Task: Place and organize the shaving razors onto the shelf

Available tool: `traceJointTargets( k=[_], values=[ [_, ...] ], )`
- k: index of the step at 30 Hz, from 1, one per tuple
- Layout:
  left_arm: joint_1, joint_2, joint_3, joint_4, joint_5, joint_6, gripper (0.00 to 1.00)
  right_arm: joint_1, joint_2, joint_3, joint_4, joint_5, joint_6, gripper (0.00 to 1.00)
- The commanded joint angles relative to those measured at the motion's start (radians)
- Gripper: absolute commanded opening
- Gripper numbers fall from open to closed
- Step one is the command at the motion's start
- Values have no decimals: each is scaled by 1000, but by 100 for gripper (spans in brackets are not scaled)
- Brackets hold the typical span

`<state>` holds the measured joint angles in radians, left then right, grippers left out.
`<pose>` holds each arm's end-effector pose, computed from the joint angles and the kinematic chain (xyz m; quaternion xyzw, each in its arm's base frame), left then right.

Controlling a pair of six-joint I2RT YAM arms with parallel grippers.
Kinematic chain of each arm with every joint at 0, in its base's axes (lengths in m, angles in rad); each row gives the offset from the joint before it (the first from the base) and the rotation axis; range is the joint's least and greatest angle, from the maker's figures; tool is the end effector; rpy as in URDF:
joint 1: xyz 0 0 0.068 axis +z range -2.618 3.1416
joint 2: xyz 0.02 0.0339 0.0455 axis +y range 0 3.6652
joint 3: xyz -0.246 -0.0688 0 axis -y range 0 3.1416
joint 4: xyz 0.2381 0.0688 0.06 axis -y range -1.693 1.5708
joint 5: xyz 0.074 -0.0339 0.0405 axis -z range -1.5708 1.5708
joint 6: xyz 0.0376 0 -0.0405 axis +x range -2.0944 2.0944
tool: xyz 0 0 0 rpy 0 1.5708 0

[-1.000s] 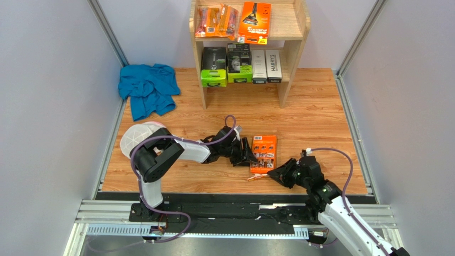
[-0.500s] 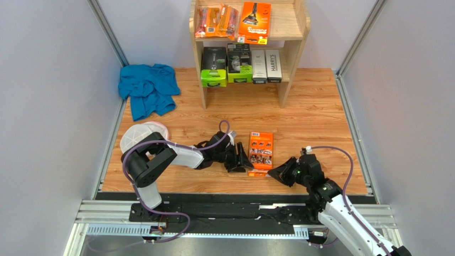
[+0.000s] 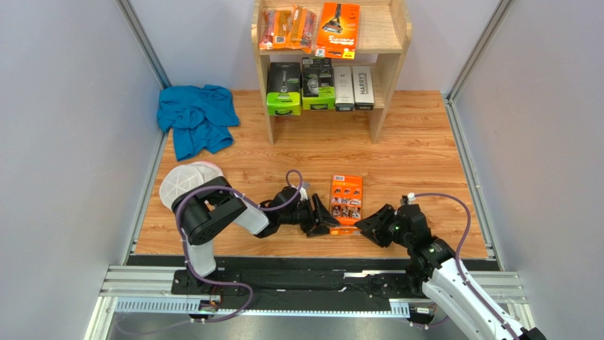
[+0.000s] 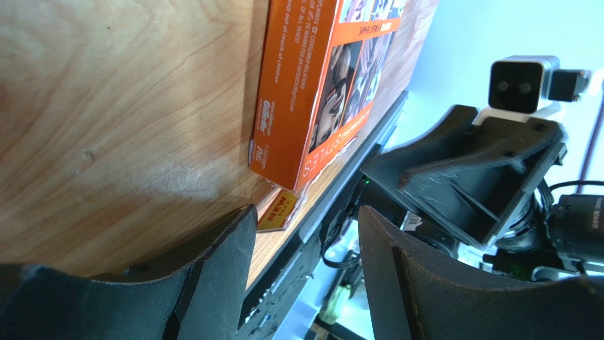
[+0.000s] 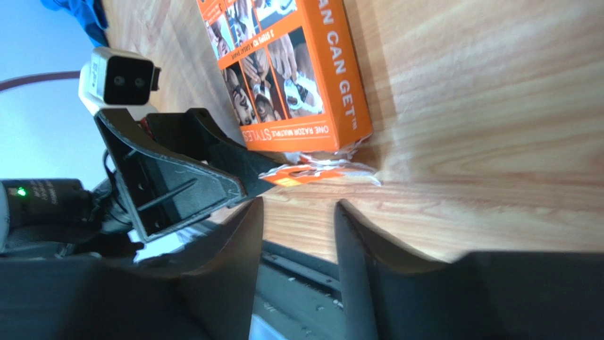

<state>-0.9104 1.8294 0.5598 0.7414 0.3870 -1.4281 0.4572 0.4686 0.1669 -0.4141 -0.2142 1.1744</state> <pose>0.1758 -0.2494 0.0869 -0.1253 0.8472 -0.5150 0.0375 0.1125 0.0642 0.1385 0.2760 0.8628 0.3669 0.2116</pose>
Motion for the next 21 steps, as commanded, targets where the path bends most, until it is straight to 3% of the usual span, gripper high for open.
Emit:
traceJointTargets(
  k=[1, 4, 6, 14, 17, 18, 21],
  values=[
    [-8, 65, -38, -25, -80, -31, 66, 3, -25, 40, -5, 97, -36, 62],
    [-15, 90, -57, 19, -99, -58, 65, 0, -12, 62, -5, 165, -58, 78],
    [-18, 117, -64, 71, -106, -72, 62, -6, 16, 88, -3, 186, -74, 82],
    [-53, 168, -51, 156, -119, -52, 44, -14, 134, 120, 23, 150, -93, 83],
    [-59, 160, -47, 153, -122, -32, 26, -11, 111, 102, 26, 145, -78, 83],
    [-59, 159, -46, 154, -122, -31, 14, -11, 104, 97, 26, 142, -68, 83],
    [-59, 139, -44, 156, -114, -17, 0, -14, 62, 77, 9, 136, -50, 84]
  ],
)
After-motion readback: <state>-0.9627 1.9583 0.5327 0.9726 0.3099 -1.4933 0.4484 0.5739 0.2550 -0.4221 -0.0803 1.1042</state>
